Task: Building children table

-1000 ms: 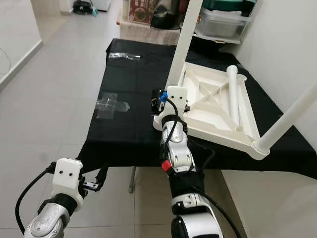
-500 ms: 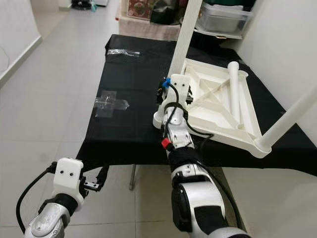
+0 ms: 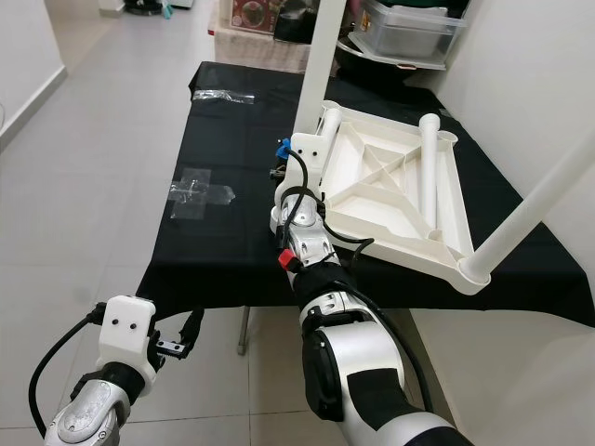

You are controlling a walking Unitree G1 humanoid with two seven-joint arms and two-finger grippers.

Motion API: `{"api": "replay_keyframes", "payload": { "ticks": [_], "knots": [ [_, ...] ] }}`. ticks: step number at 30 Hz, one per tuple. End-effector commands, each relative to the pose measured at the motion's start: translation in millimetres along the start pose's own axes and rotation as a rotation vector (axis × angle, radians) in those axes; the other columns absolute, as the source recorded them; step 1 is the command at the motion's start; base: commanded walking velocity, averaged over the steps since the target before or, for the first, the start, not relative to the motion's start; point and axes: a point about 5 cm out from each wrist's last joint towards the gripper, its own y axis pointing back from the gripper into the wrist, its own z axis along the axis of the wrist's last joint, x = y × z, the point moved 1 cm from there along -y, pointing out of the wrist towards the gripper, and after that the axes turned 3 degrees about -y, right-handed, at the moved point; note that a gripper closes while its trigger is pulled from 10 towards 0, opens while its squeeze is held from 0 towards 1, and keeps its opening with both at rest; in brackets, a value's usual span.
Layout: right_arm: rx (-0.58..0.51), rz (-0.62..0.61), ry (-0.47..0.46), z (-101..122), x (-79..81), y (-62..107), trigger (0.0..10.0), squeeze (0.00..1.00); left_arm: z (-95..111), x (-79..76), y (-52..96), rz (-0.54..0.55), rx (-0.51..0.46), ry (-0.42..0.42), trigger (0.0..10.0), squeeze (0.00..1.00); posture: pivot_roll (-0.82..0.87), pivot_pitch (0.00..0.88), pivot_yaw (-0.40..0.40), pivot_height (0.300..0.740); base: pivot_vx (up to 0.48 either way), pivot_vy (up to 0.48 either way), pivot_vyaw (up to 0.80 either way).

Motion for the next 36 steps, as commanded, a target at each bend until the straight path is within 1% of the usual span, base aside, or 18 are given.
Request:
{"api": "replay_keyframes", "payload": {
  "ticks": [1, 8, 10, 12, 13, 14, 16, 18, 19, 20, 21, 24, 25, 26, 29, 30, 31, 36],
  "knots": [
    [0.013, 0.055, 0.004, -2.6, 7.0, 0.9, 0.0, 0.0, -0.2, -3.8, 1.1, -0.014, 0.005, 0.006, 10.0, 0.0, 0.12, 0.12, -0.152, 0.74, 0.0, 0.0, 0.0],
    [0.013, 0.175, -0.041, -9.9, 8.1, 6.2, 0.0, 0.0, -1.1, -4.3, 1.0, -0.014, 0.007, 0.008, 10.0, 0.0, 0.12, 0.115, -0.152, 0.74, 0.0, 0.0, 0.0],
    [0.022, 0.287, -0.089, -14.4, 6.5, 11.2, 0.0, 0.0, -1.3, -4.8, 0.8, -0.017, 0.007, 0.008, 10.0, 0.0, 0.12, 0.11, -0.152, 0.74, 0.0, 0.0, 0.0],
    [0.017, 0.322, -0.1, -14.7, 4.6, 12.7, 0.0, 0.0, -1.6, -5.0, 0.7, -0.018, 0.007, 0.008, 10.0, 0.0, 0.12, 0.107, -0.151, 0.74, 0.0, 0.0, 0.0],
    [0.017, 0.412, -0.066, -14.0, -13.3, 15.1, 0.0, 0.0, -2.8, -5.2, 0.2, -0.022, 0.011, 0.009, 10.0, 0.0, 0.11, 0.102, -0.148, 0.74, 0.0, 0.0, 0.0],
    [0.017, 0.436, -0.042, -13.6, -20.6, 15.8, 0.0, 0.0, -3.4, -5.2, 0.1, -0.023, 0.013, 0.009, 10.0, 0.0, 0.11, 0.098, -0.146, 0.74, 0.0, 0.0, 0.0],
    [0.016, 0.45, -0.027, -13.2, -25.0, 16.3, 0.0, 0.0, -3.7, -5.2, -0.1, -0.024, 0.015, 0.008, 10.0, 0.0, 0.11, 0.098, -0.146, 0.74, 0.0, 0.0, 0.0],
    [0.023, 0.464, 0.003, -11.1, -40.1, 15.3, 0.0, 0.0, -3.9, -5.5, -0.3, -0.026, 0.015, 0.009, 10.0, 0.0, 0.11, 0.097, -0.146, 0.74, 0.0, 0.0, 0.0],
    [0.023, 0.464, 0.003, -11.1, -40.1, 15.3, 0.0, 0.0, -3.9, -5.5, -0.3, -0.026, 0.015, 0.009, 10.0, 0.0, 0.11, 0.097, -0.146, 0.74, 0.0, 0.0, 0.0],
    [0.029, 0.476, 0.019, -8.9, -50.8, 14.5, 0.0, 0.0, -3.9, -5.6, -0.7, -0.028, 0.015, 0.009, 10.0, 0.0, 0.11, 0.097, -0.147, 0.74, 0.0, 0.0, 0.0],
    [0.029, 0.476, 0.019, -8.9, -50.8, 14.5, 0.0, 0.0, -3.9, -5.6, -0.7, -0.028, 0.015, 0.009, 10.0, 0.0, 0.11, 0.097, -0.147, 0.74, 0.0, 0.0, 0.0],
    [0.042, 0.521, 0.036, 0.1, -77.4, 13.5, 0.0, 0.0, -3.8, -5.5, -1.8, -0.03, 0.016, 0.008, 10.0, 0.0, 0.11, 0.102, -0.144, 0.74, 0.0, 0.0, 0.0],
    [0.042, 0.521, 0.036, 0.1, -77.4, 13.5, 0.0, 0.0, -3.8, -5.5, -1.8, -0.03, 0.016, 0.008, 10.0, 0.0, 0.11, 0.102, -0.144, 0.74, 0.0, 0.0, 0.0],
    [0.063, 0.554, 0.052, 5.7, -95.1, 14.2, 0.0, 0.0, -3.9, -5.1, -2.4, -0.027, 0.017, 0.008, 10.0, 0.0, 0.11, 0.107, -0.145, 0.74, 0.0, 0.0, 0.0],
    [0.081, 0.579, 0.061, 9.0, -106.9, 15.8, 0.0, 0.0, -4.2, -4.8, -2.7, -0.026, 0.02, 0.008, 10.0, 0.0, 0.1, 0.111, -0.144, 0.74, 0.0, 0.0, 0.0],
    [0.083, 0.583, 0.066, 10.2, -110.9, 16.1, 0.0, 0.0, -4.3, -4.8, -2.8, -0.026, 0.02, 0.008, 10.0, 0.0, 0.1, 0.111, -0.144, 0.74, 0.0, 0.0, 0.0],
    [0.085, 0.53, 0.091, 15.4, -128.7, 13.4, 0.0, 0.0, -4.1, -4.9, -3.1, -0.027, 0.021, 0.009, 10.0, 0.0, 0.11, 0.112, -0.145, 0.74, 0.0, 0.0, 0.0],
    [0.095, 0.494, 0.102, 19.8, -142.4, 12.4, 0.0, 0.0, -4.4, -4.9, -3.2, -0.027, 0.023, 0.008, 10.0, 0.0, 0.11, 0.114, -0.145, 0.74, 0.0, 0.0, 0.0]
  ]
}}
